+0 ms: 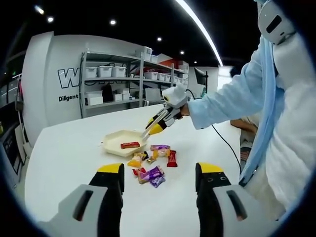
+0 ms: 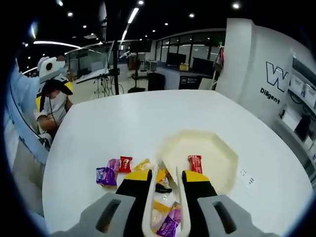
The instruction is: Place the target food into the container with the food tongs after gripping and lifting it, then release it inside without dropping or visibly crushing the food.
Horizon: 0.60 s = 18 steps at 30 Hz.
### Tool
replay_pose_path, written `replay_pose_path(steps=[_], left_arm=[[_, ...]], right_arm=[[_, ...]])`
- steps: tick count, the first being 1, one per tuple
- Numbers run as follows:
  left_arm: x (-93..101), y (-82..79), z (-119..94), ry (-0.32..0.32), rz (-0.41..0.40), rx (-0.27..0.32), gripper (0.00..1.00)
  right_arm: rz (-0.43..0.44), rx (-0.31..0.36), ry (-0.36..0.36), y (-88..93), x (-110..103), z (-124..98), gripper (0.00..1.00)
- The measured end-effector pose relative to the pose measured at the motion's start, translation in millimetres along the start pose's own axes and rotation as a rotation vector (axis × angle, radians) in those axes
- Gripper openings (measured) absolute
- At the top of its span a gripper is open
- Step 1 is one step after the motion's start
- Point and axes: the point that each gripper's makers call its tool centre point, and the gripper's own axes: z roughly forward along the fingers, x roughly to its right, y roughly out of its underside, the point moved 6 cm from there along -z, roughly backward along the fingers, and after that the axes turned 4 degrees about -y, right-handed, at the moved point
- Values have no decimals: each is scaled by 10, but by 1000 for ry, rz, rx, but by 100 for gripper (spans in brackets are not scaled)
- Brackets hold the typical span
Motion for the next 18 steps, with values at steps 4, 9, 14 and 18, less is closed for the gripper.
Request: replay_pose_path(steps=[4,9,14,18], left_arm=[[35,3,0,7,-2,1,56],[67,-1,-3,9,-1,3,57],[97,-7,-12,12,1,5,58],[109,-2,-30,10,2,6,58]], right_arm=[[6,-1,-6,36,-101,-14,17],[9,7,-28,49,-249,-18,17],[8,11,-49,79,-414,5,18],[5,12,-72,130,-529,44,18]])
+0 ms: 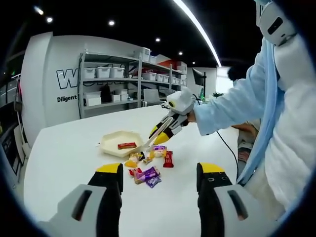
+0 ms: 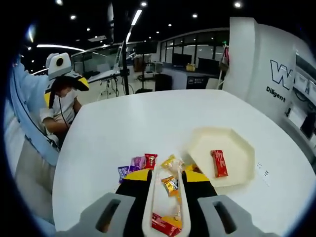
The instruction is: Place the target food into the container with the food tongs after gripping and lifting it, then release it inside without dropping or visibly crushing the food.
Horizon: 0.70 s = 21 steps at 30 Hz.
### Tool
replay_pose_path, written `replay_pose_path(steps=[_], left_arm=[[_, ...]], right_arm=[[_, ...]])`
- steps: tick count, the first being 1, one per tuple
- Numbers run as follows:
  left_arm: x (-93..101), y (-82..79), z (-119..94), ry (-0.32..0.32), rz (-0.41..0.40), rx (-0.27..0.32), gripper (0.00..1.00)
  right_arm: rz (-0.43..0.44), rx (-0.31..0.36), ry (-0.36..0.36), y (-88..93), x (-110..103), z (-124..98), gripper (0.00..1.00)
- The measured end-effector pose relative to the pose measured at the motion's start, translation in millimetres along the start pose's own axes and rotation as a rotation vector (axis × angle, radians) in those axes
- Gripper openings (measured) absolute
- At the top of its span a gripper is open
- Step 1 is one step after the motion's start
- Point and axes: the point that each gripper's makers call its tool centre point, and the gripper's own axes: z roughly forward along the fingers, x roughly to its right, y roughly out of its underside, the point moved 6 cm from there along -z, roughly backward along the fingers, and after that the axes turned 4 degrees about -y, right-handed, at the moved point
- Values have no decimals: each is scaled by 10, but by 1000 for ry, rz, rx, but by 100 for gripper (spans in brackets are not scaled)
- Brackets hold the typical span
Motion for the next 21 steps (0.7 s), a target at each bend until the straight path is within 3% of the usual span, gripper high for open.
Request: replay_pose_path(steps=[10,21], left_arm=[[41,1,-58,-3,2,3,57],[63,-3,-145,-15,-3,5,57]], right_arm=[[5,-11,-49,72,-258,128,18],[6,-27,-91,84,-365,310,18]])
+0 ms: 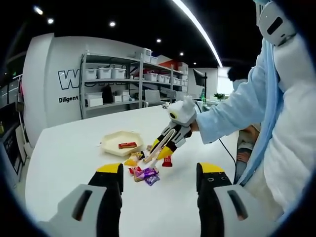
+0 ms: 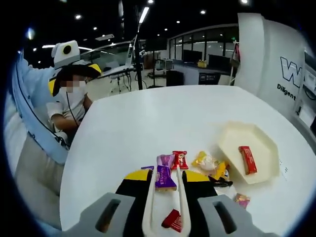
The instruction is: Place the target food into the container with the food tongs after gripping and lifting it, then release it inside without dropping or visibly crushing the food.
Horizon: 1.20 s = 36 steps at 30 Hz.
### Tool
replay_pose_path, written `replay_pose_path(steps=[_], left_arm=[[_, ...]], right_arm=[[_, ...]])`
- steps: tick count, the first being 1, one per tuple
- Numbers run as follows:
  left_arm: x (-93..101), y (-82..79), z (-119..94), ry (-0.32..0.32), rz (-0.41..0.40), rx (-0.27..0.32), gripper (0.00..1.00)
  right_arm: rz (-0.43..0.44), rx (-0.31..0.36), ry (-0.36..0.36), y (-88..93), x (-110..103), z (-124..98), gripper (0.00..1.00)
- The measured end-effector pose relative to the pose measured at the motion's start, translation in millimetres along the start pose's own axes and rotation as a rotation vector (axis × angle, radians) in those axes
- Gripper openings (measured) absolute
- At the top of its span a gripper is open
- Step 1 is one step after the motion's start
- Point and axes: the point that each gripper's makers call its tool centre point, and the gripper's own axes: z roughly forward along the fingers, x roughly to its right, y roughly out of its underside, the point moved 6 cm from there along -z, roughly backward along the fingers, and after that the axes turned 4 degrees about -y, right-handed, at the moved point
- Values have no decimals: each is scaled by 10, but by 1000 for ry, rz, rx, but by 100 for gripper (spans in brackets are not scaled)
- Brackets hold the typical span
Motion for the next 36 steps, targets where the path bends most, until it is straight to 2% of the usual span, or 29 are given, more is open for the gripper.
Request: replay_pose_path(steps=[10,24,32,36], left_arm=[[-22,34,-68,-13,-9,-8,58],[-114,109,-132,-58,-32,-33,61],[-116,91,-126,-62,-30,-34,61],[-114,81,-124,-63,-30,-37,61]], right_arm=[[-2,-21,-23,20,-38,172,18],[-13,-55,-30,62,-15,293,18],[-37,-103,-23,134,2,390,18],[-35,-103,-15,142,24,379,16]])
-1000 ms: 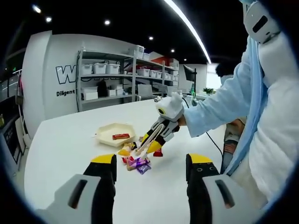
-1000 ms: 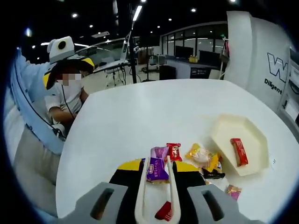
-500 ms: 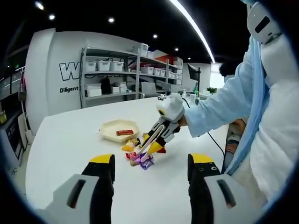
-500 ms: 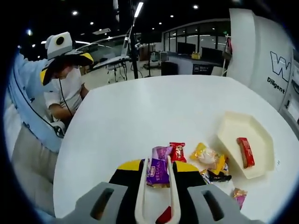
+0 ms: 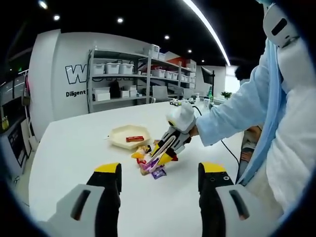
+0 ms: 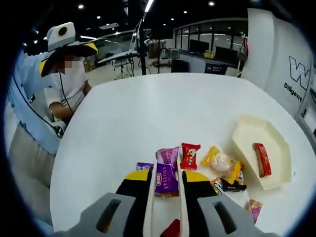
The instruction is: Place the target food into the container with the food tongs after gripping and lifting it, then release it inside without dropping or visibly crushing the food.
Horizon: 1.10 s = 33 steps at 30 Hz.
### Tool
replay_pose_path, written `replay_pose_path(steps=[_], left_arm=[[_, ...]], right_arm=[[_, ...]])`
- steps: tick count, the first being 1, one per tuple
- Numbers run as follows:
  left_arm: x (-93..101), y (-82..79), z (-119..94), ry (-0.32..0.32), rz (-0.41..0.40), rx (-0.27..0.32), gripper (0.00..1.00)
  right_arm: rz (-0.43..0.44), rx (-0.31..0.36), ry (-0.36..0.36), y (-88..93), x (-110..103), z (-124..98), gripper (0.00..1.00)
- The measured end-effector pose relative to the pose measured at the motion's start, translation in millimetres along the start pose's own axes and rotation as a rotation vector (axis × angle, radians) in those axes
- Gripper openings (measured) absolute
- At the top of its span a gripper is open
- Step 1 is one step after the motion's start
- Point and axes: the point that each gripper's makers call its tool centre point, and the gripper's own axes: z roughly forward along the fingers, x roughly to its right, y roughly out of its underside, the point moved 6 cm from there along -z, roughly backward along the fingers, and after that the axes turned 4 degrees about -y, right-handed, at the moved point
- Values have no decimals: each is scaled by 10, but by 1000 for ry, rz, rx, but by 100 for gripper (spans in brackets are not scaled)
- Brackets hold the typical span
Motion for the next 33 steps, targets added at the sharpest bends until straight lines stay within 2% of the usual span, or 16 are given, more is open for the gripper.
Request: replay_pose_path(steps=[1,8,14,19,26,33], left_arm=[[0,0,0,0,1,-1,61],[2,-3,-1,-4,3,-5,61],[6,-17,35,1,2,4,60],[11,-37,82,12,6,13,60],[27,-63,122,25,10,19,60],[31,-70,113,26,14,19,60]], right_arm=[[-25,-4,15,4,10,-5,16],[-2,-2,9,5,-13,-24,14],[53,37,-15,-66,-54,-156,14],[27,53,-1,-124,-82,-262,14],[39,67,56,-126,79,-409,14],[49,90,119,-216,324,-581,14]])
